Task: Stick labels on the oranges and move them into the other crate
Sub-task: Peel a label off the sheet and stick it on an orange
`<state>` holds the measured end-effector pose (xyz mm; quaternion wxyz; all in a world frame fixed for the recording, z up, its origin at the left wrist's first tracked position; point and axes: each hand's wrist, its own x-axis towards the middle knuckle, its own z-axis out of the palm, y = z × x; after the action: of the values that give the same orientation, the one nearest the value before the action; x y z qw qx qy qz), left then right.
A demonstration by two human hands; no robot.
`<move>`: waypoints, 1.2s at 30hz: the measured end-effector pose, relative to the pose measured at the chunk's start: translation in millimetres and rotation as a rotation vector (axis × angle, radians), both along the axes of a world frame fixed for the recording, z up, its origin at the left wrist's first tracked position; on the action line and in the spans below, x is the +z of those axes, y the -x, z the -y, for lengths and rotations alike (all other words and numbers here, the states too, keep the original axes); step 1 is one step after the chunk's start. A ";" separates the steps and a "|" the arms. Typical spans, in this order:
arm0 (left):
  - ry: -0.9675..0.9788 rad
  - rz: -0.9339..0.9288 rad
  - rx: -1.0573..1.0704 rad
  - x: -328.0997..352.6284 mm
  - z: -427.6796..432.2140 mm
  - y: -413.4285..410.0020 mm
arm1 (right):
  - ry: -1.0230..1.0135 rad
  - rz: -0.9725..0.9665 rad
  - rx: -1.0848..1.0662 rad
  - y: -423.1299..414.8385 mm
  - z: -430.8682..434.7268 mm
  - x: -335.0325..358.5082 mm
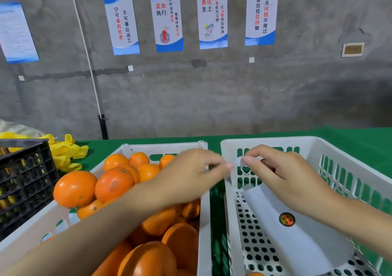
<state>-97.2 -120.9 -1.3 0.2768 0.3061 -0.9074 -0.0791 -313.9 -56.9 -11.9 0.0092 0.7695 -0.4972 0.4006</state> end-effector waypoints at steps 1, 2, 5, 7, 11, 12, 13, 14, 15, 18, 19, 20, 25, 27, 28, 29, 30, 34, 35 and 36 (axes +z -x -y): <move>0.118 0.061 0.077 3.8 7.6 -8.6 | -0.009 -0.006 0.006 0.2 -0.9 0.1; 0.184 0.135 0.155 6.2 14.8 -17.5 | -0.018 -0.012 0.009 0.4 -1.7 0.2; -0.008 0.427 0.391 2.4 32.3 -37.1 | -0.047 -0.030 0.010 -0.3 -3.6 0.8; -0.205 0.599 0.408 -1.0 38.1 -43.8 | -0.055 -0.043 0.010 -0.4 -4.4 1.0; -0.285 0.635 0.364 -0.3 41.0 -47.3 | -0.062 -0.094 0.006 0.3 -4.5 -0.1; -0.259 0.612 0.360 -2.1 40.3 -45.9 | -0.064 -0.101 0.006 0.6 -4.5 -0.4; -0.237 0.585 0.350 -4.2 39.5 -43.9 | -0.066 -0.106 0.005 0.8 -4.3 -0.5; -0.223 0.562 0.347 -5.7 38.8 -42.1 | -0.068 -0.107 0.003 1.3 -4.4 -0.5; -0.209 0.531 0.353 -6.6 38.9 -41.2 | -0.065 -0.105 -0.001 1.5 -4.4 -0.1; -0.116 0.366 0.417 -1.9 38.0 -41.6 | -0.043 -0.081 -0.020 2.6 -4.7 1.5; -0.058 0.294 0.430 0.4 37.5 -41.3 | -0.032 -0.068 -0.031 2.9 -4.6 2.3; -0.005 0.213 0.430 2.1 36.0 -39.7 | -0.017 -0.057 -0.047 3.4 -4.6 2.9; -0.008 -0.168 0.273 4.6 11.2 -17.4 | 0.131 -0.044 -0.151 2.1 -5.7 5.8; -0.054 -0.206 0.184 1.6 -3.6 -5.2 | 0.217 -0.020 -0.184 1.7 -7.7 7.7; -0.081 -0.198 0.148 -0.5 -10.6 0.8 | 0.256 -0.008 -0.193 1.8 -8.7 9.1; -0.109 -0.181 0.118 -2.9 -15.8 6.5 | 0.294 0.001 -0.196 2.1 -9.7 10.6; -0.135 -0.160 0.095 -5.5 -19.4 11.5 | 0.331 0.004 -0.193 2.3 -10.4 12.0; -0.187 -0.080 0.062 -12.1 -22.2 19.0 | 0.394 -0.055 -0.127 2.0 -14.4 16.5; -0.192 -0.070 0.059 -13.3 -21.4 17.9 | 0.399 -0.103 -0.094 1.4 -15.6 17.3; -0.198 -0.062 0.058 -14.7 -20.5 16.6 | 0.410 -0.164 -0.058 1.2 -16.4 17.6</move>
<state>-113.8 -100.3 -16.0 0.2754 0.3552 -0.8770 -0.1696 -315.1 -40.5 5.7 0.2176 0.7670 -0.4248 0.4289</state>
